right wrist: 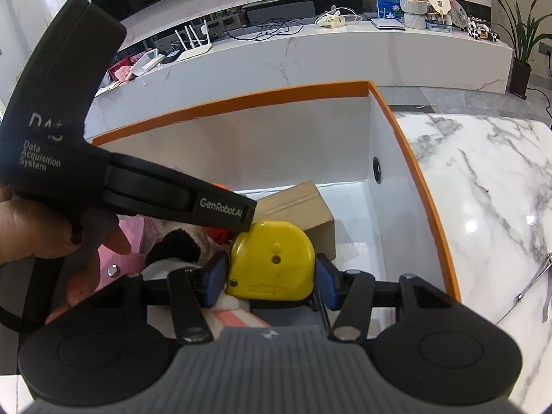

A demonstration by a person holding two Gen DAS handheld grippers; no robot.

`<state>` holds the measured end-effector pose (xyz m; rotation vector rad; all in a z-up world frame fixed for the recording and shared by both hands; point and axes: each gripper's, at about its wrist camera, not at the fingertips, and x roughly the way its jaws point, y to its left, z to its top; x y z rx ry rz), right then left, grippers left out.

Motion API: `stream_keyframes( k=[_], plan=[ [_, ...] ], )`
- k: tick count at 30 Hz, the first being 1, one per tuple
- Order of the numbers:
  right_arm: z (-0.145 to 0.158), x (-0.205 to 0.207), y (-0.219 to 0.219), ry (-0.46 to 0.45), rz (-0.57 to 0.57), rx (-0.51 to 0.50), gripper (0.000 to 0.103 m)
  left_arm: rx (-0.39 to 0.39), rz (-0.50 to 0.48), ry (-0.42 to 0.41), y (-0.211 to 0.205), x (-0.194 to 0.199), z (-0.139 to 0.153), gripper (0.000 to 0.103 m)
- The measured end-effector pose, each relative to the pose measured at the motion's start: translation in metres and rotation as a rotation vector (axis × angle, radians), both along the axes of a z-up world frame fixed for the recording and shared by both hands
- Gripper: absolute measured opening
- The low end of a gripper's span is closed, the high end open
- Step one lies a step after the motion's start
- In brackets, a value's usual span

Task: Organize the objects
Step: 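Lower the orange ball with left tool while right tool lowers the tape measure into the box, then open both tools to release the ball and tape measure in the box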

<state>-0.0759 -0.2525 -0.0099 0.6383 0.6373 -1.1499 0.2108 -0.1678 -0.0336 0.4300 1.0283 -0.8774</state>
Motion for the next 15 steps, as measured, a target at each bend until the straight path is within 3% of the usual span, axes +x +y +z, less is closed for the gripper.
stream_keyframes(
  k=[8, 15],
  plan=[
    [0.0006, 0.0009, -0.0003, -0.002, -0.002, -0.006, 0.057, 0.007, 0.006, 0.016, 0.0001, 0.0025, -0.0009, 0.058],
    [0.0042, 0.0028, 0.0031, 0.007, 0.018, -0.033, 0.066, 0.019, 0.015, -0.006, -0.0010, -0.0004, -0.0010, 0.083]
  ],
)
